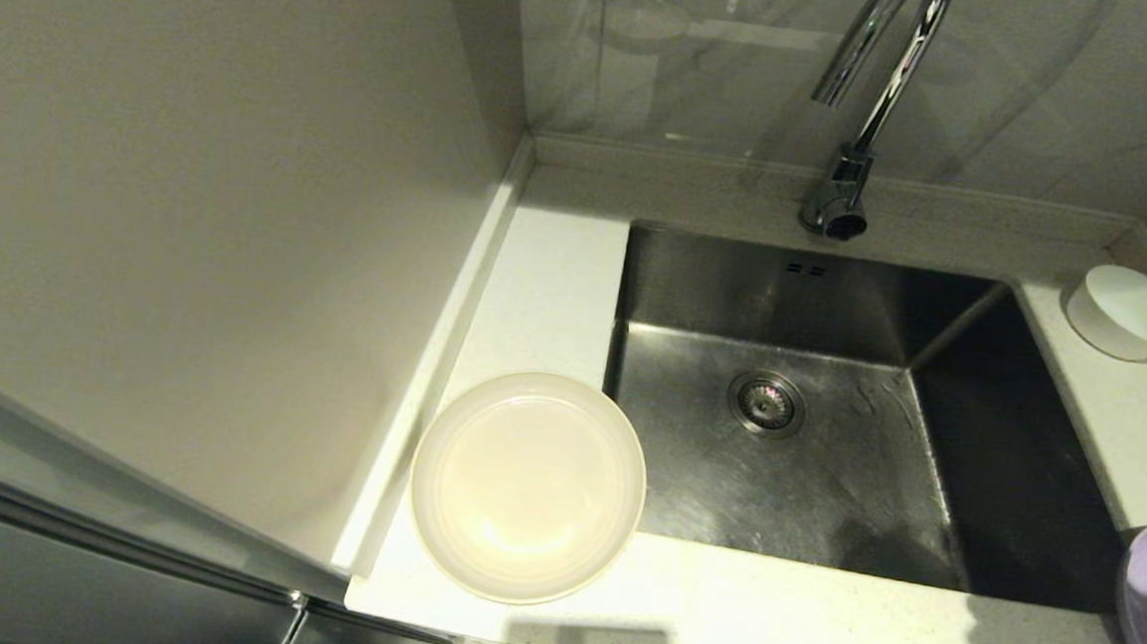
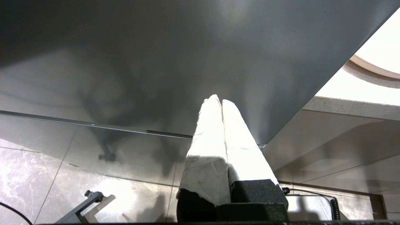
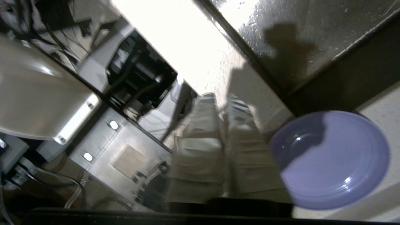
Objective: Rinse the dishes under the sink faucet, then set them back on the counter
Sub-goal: Put a plate into the sink
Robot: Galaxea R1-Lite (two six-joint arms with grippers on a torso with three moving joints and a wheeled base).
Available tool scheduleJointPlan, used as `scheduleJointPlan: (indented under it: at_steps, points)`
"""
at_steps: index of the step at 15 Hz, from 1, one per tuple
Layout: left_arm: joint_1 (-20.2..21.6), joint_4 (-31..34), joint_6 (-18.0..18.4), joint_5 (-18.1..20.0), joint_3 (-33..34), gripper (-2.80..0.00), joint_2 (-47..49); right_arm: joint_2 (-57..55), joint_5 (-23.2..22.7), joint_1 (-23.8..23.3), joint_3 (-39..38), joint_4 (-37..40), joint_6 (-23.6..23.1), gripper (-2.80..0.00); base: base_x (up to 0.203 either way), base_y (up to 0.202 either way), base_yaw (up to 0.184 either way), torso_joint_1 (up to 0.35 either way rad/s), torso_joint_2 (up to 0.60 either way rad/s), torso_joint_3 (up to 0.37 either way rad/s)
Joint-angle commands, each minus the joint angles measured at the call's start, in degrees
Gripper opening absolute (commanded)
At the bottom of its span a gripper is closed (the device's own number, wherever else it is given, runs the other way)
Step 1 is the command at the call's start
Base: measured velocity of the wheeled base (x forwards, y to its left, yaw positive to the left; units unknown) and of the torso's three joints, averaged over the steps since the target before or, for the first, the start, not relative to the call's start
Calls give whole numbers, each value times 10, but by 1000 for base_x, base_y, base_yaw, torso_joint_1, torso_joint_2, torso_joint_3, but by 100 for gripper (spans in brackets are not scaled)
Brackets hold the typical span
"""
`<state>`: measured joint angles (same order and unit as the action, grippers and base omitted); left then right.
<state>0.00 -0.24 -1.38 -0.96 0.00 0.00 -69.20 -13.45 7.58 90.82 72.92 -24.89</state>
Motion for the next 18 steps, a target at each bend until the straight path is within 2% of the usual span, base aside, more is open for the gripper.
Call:
scheduleJointPlan:
  at_steps: [1,3,4,6,7,11,13,16,18]
  points:
    - [0,0,0,0,0,-280,-1,-76,0,9,48,4,28,0,0,0,0,0,0,0]
    - [0,0,0,0,0,-280,-1,-128,-1,18,82,4,70,0,0,0,0,0,0,0]
    - [0,0,0,0,0,-280,-1,-153,-2,32,101,2,121,0,0,0,0,0,0,0]
    - [0,0,0,0,0,-280,-1,-205,-2,81,152,1,238,0,0,0,0,0,0,0]
    - [0,0,0,0,0,-280,-1,-225,-2,108,169,1,281,0,0,0,0,0,0,0]
    - [0,0,0,0,0,-280,-1,-251,-2,197,177,4,400,0,0,0,0,0,0,0]
    - [0,0,0,0,0,-280,-1,-257,0,234,175,4,419,0,0,0,0,0,0,0]
    - [0,0,0,0,0,-280,-1,-255,2,277,145,-4,414,0,0,0,0,0,0,0]
    - [0,0,0,0,0,-280,-1,-254,5,309,119,-42,407,0,0,0,0,0,0,0]
